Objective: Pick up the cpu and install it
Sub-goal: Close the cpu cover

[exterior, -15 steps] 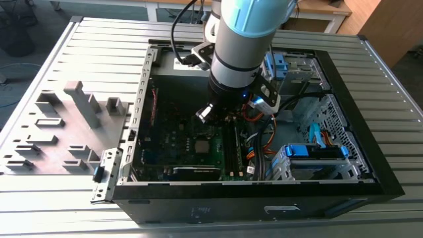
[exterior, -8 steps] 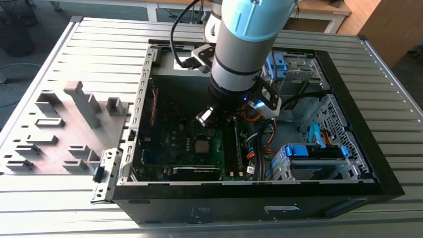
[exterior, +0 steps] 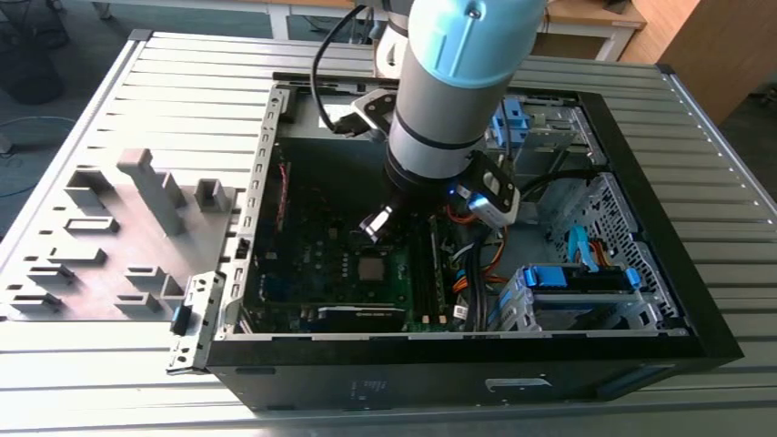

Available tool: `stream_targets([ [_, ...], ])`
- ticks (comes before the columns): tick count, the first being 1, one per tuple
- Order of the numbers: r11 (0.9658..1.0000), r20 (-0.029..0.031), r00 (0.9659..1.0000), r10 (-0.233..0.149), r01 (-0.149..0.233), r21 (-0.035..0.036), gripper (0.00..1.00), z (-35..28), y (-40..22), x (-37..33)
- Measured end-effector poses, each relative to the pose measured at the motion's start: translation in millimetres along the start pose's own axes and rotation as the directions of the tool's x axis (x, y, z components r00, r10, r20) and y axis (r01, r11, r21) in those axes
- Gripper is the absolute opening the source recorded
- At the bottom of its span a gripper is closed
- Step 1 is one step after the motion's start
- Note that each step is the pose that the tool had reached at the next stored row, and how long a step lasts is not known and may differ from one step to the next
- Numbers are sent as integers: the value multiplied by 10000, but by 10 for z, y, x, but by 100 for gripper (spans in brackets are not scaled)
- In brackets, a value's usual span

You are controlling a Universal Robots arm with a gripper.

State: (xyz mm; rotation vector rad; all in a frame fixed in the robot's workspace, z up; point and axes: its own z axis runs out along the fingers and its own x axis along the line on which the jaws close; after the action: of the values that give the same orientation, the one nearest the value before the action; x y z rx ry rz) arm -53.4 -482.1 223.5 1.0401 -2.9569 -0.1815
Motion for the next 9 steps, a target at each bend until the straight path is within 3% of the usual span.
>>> stream_targets([
  [9, 10000, -1, 10000, -4, 4, 0, 11, -6, -67, 54],
])
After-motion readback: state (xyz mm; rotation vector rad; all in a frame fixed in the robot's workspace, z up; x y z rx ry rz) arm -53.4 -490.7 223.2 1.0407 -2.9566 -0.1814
